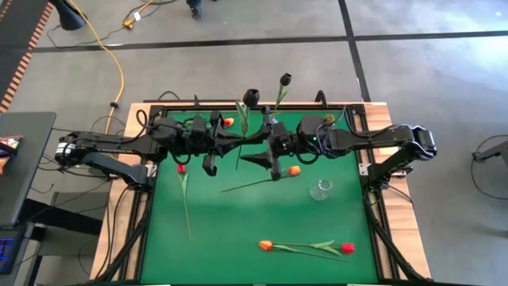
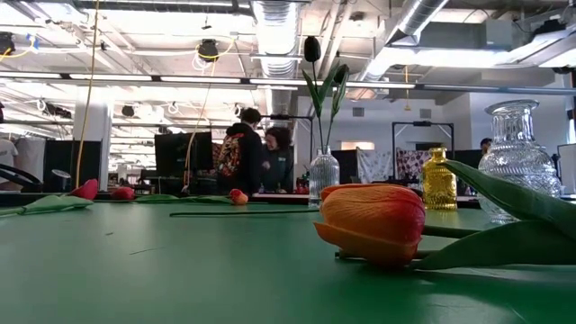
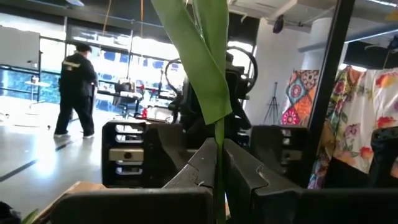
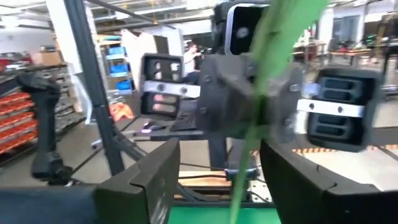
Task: Sort flowers into vase by color
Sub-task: Put the black flower into the top transparent vase
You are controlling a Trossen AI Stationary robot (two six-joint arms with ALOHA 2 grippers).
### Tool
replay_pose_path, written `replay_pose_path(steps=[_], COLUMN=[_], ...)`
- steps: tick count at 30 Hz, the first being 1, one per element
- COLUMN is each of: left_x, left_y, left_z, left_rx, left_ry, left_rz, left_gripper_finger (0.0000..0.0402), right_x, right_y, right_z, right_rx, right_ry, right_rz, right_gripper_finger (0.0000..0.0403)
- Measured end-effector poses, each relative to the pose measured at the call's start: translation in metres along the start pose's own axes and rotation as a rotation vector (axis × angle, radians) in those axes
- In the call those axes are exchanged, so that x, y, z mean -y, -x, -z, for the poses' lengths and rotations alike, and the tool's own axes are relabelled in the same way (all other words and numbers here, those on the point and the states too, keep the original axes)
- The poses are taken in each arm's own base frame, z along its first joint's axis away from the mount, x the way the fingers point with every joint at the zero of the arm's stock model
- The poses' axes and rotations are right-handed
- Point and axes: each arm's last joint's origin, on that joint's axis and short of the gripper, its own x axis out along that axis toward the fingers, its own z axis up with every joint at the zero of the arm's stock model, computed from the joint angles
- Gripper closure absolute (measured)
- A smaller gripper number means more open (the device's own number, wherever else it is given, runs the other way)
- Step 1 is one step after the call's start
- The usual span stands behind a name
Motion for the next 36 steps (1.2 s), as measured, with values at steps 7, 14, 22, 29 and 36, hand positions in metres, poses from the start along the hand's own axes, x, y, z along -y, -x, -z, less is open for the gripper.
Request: replay_pose_path(steps=[7, 14, 22, 29, 36], left_x=[-0.0012, -0.0018, -0.0021, -0.0022, -0.0022], left_y=[0.0, 0.0001, 0.0001, 0.0001, 0.0001], left_z=[-0.0003, -0.0008, -0.0008, -0.0002, 0.0006], left_rx=[0.009, 0.017, 0.018, 0.011, 0.001], left_ry=[-0.003, -0.003, -0.002, -0.013, -0.05], left_rz=[-0.043, -0.068, -0.076, -0.077, -0.071], left_gripper_finger=[0.0401, 0.0401, 0.0401, 0.04, 0.0351], right_x=[0.0028, 0.0037, 0.0046, 0.0046, 0.0034], right_y=[0.0003, 0.0003, 0.0004, 0.0004, 0.0056], right_z=[-0.0008, -0.0016, -0.0017, -0.0014, -0.004], right_rx=[0.008, 0.019, 0.022, 0.02, -0.006], right_ry=[-0.007, -0.006, -0.007, -0.009, -0.002], right_rz=[0.023, 0.058, 0.084, 0.084, 0.086], right_gripper_finger=[0.0231, 0.03, 0.0373, 0.0385, 0.0384])
